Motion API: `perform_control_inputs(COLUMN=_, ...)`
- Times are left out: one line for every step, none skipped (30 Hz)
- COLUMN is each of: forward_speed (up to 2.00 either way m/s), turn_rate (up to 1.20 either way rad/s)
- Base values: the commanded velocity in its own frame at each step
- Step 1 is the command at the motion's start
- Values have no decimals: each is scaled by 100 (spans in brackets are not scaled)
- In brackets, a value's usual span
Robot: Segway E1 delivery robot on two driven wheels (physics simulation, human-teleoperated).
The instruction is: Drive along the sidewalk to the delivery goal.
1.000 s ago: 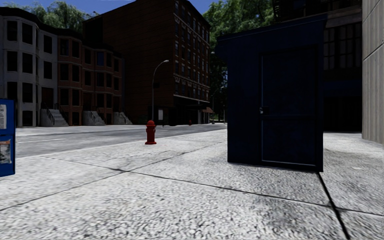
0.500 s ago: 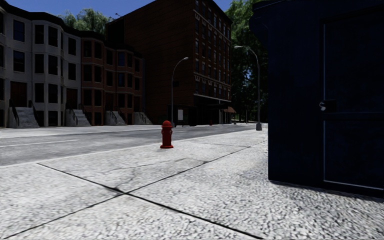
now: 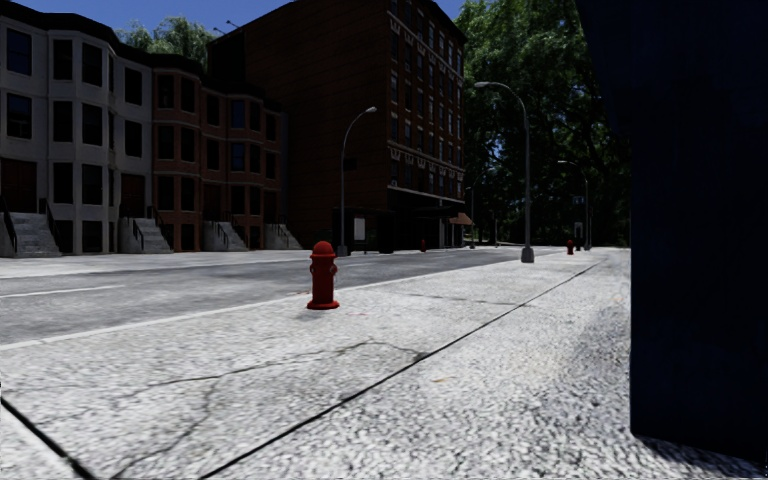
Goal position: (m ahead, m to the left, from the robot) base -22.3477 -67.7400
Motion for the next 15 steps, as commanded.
perform_control_inputs(forward_speed=195, turn_rate=0)
perform_control_inputs(forward_speed=195, turn_rate=0)
perform_control_inputs(forward_speed=195, turn_rate=0)
perform_control_inputs(forward_speed=195, turn_rate=-5)
perform_control_inputs(forward_speed=195, turn_rate=-10)
perform_control_inputs(forward_speed=195, turn_rate=-10)
perform_control_inputs(forward_speed=195, turn_rate=-14)
perform_control_inputs(forward_speed=195, turn_rate=-17)
perform_control_inputs(forward_speed=195, turn_rate=-26)
perform_control_inputs(forward_speed=195, turn_rate=-36)
perform_control_inputs(forward_speed=195, turn_rate=-36)
perform_control_inputs(forward_speed=195, turn_rate=-40)
perform_control_inputs(forward_speed=195, turn_rate=-40)
perform_control_inputs(forward_speed=195, turn_rate=-41)
perform_control_inputs(forward_speed=195, turn_rate=-41)
